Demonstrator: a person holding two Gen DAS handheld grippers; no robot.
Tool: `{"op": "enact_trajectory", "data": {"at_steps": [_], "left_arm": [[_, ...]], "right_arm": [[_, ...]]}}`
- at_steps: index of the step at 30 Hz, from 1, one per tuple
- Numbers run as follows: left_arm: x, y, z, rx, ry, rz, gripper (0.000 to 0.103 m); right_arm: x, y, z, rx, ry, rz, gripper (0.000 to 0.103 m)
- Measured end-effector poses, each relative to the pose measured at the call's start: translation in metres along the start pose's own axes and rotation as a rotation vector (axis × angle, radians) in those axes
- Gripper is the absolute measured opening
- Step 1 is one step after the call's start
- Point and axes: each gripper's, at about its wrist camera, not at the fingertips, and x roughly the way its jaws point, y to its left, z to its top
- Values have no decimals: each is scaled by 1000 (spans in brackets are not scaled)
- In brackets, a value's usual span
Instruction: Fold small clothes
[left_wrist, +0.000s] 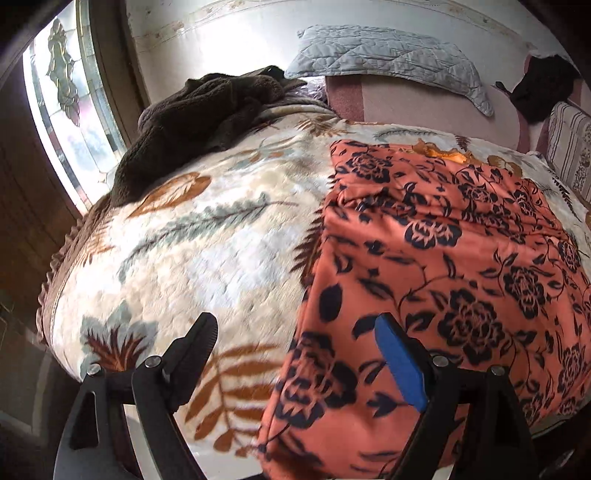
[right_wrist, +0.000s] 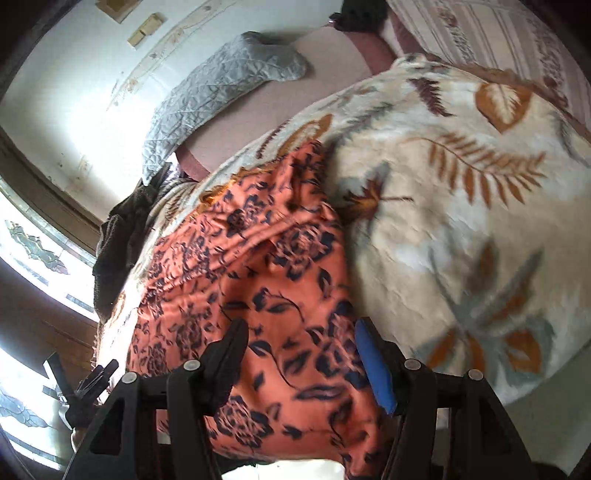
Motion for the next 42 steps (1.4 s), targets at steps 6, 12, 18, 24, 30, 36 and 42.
{"op": "enact_trajectory", "data": {"at_steps": [6,12,18,24,30,36,42], "left_arm": [[3,42,-43,-128,151,-49,87],[5,51,-59,-172,224,-194,63],[14,42,-64,-151,248,-244,52],[12,31,-59,-94,231,-352,34],[22,41,-57,-164,266,-381,27],[29,42,-63,-156,306,-333,52],[29,59,-64,-244,331,-433,6]], "right_arm": [[21,-26,-48,90,228,-86,64],[60,-22,-75,72,333,-162,64],[62,-22,-83,15,301,-150,53],[46,8,-87,-114,334,-165,13],[50,10,-79,-60,360,-160,24],[56,-3,-82,-44,349,-165,57],[37,5,-88,-100,358,-128,6]]}}
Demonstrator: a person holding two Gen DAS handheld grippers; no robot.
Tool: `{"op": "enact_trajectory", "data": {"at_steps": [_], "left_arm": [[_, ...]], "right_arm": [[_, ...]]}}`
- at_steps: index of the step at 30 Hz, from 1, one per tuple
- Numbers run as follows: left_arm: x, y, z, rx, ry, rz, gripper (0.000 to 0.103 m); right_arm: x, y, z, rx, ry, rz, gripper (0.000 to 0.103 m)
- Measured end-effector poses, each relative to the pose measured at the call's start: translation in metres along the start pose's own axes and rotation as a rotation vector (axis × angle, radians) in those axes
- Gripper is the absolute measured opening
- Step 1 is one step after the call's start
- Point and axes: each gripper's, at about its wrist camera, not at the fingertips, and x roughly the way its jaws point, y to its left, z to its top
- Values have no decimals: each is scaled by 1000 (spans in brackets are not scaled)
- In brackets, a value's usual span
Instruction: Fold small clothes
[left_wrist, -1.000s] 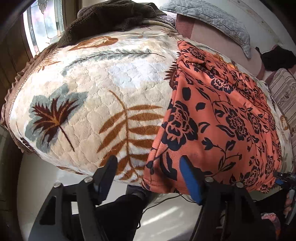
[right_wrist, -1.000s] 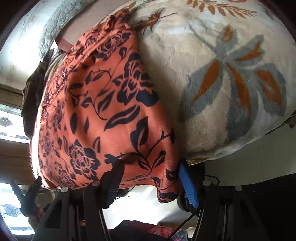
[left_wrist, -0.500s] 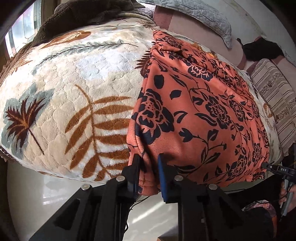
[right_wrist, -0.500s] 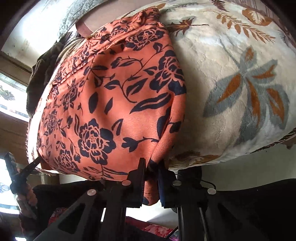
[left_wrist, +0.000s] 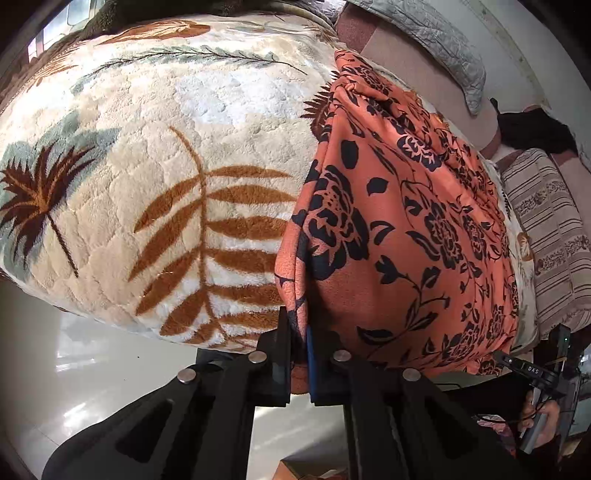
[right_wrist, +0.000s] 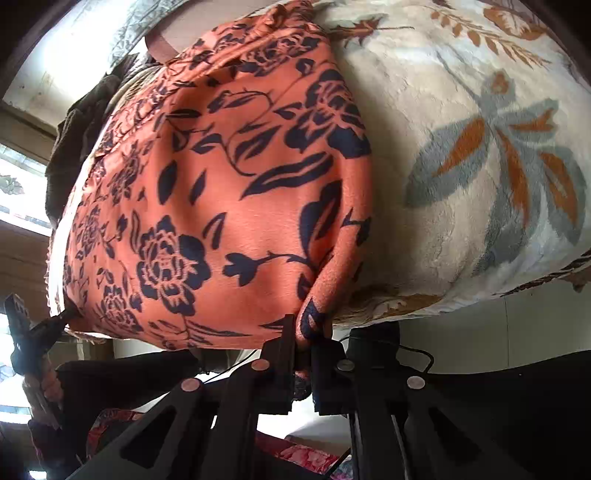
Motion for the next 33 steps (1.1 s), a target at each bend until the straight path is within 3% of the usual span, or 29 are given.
{"op": "enact_trajectory", "data": {"at_steps": [4,6,10,18,23,28,33], "left_arm": [[-22,-4,7,21,-9,-132,6],[-39,-7,15,22,-40,-197,6],[-76,-17,48,1,-126,-301,6],[-105,-46,145,-19,-237,-358,6],[-80,-68,217,-30,-240,-334,6],[-17,-81,285,-62,-189,-294,6],[44,-80,330,-106,-144,-258,6]], "right_arm": [[-45,14,11,-26,-82,166,6],[-69,17,22,-21,-145,267,6],[-105,19,52,9,-276,390,6],[-117,17,148,146,-454,458,6],[-99,2,215,258,-526,486,6],[-61,-20,274,378,-584,510,6],[-17,-37,326,455,-593,526,6]]}}
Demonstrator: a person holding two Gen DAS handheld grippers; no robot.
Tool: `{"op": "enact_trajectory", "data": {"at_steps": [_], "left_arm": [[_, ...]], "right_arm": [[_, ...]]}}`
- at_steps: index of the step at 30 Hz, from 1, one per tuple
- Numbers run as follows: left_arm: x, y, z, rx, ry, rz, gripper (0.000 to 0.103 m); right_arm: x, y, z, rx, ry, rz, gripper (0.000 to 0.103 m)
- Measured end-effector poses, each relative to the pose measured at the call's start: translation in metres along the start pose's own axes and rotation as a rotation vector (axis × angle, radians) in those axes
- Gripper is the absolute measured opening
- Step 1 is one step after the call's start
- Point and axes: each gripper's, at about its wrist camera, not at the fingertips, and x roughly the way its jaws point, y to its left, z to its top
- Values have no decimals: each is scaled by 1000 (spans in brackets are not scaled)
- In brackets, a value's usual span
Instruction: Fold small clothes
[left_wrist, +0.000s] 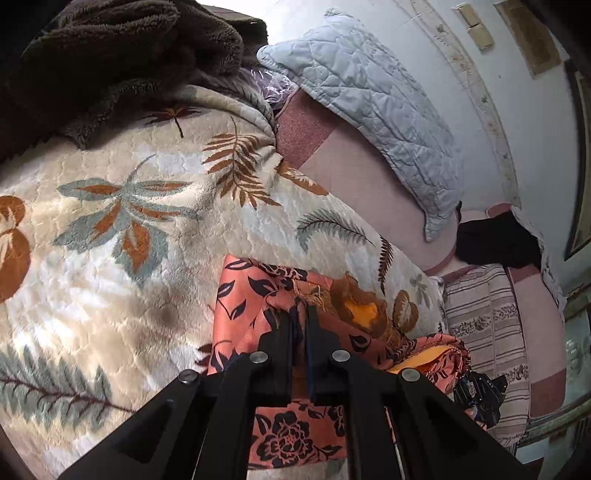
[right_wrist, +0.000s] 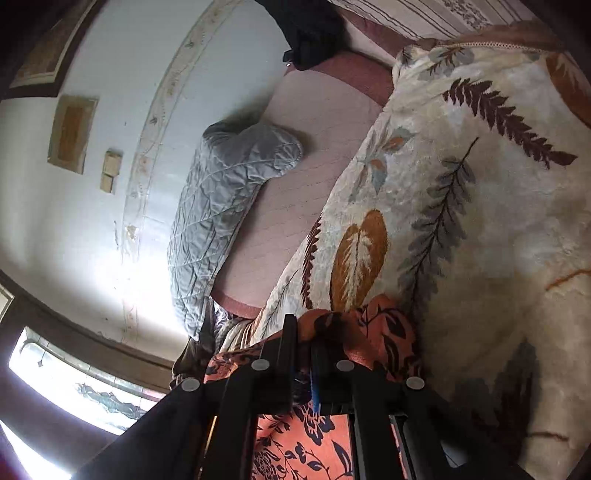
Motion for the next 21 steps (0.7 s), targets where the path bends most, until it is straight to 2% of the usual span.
{"op": "enact_trajectory", "data": {"at_steps": [4,8,10,12,13,14,16,17,18,19,21], "left_arm": [[36,15,20,-41,14,33,6],[68,43,23,-121,45,53,10],[72,58,16,-176,24,3,10],[64,69,7,-229,-29,-54,12],[55,73,1,-250,-68,-60,23],[42,77,-5,-271,-121,-56,36],[13,81,-19,-302,-232,-31,45],[0,81,-27,-313,-264,-23,46],[-11,80,-37,-321,-282,-13,48],[-19,75,-46,-315,-278,5,49],[-30,62,-67,-278,-249,47,49]], "right_arm": [[41,-16,16,49,23,-17,6],[75,-58,24,218,114,-24,7],[81,-80,26,286,148,-13,7],[79,-95,28,352,169,52,9],[75,-99,29,375,176,83,10],[69,-99,30,376,174,102,14],[44,-91,35,336,105,98,52],[29,-87,36,332,59,121,91],[12,-85,35,341,-10,147,98],[-3,-81,34,339,-47,157,98],[-18,-66,30,290,-4,154,98]]}}
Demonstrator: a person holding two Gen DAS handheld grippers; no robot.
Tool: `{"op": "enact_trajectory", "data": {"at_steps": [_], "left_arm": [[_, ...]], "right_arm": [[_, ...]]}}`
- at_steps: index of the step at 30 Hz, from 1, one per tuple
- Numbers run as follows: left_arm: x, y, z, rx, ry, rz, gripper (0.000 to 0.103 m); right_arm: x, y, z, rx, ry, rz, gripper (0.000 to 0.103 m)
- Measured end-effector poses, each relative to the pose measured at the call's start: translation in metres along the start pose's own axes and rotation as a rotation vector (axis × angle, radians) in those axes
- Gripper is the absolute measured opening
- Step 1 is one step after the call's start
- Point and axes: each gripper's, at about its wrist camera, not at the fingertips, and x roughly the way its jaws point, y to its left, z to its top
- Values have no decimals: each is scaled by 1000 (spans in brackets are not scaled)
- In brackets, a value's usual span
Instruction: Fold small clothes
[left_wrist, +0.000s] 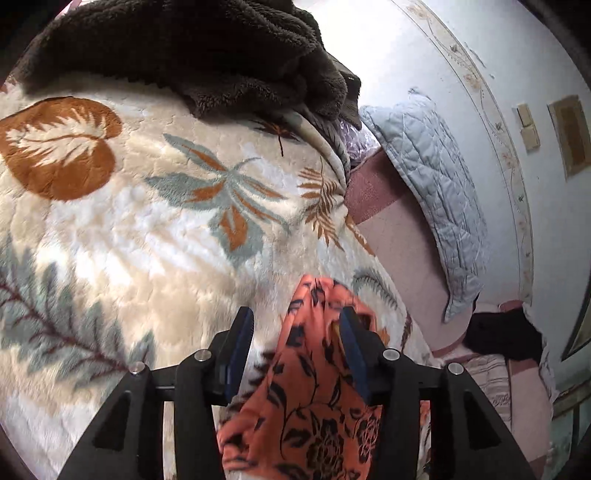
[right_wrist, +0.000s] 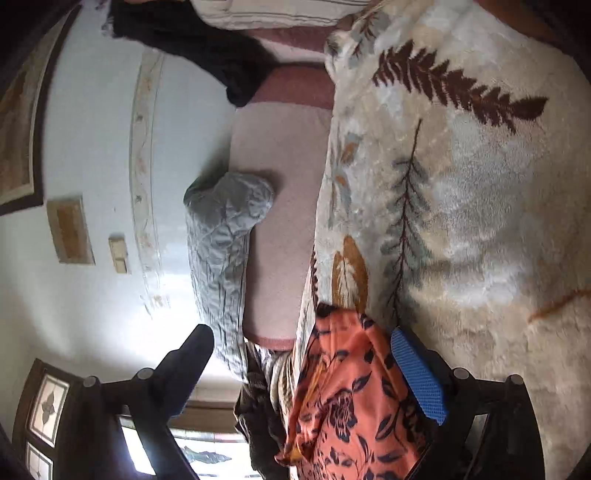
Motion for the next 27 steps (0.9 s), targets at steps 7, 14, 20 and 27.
{"op": "enact_trajectory", "data": {"at_steps": [7,14,20,27], "left_arm": [[-14,-26,-95,118,138,-10,50],[7,-14,-143,49,289,-2,57],[17,12,-124,-145,192,-35,63],[33,20,-107,-247,67,-90,60]], "right_arm": [[-18,20,-100,-116,225,-120,89],[-27,-20,-176,-55,349,-214,88],[4,-35,-179,-24,336,-285,88],[26,-35,-168,-45,161,-246,84]]}}
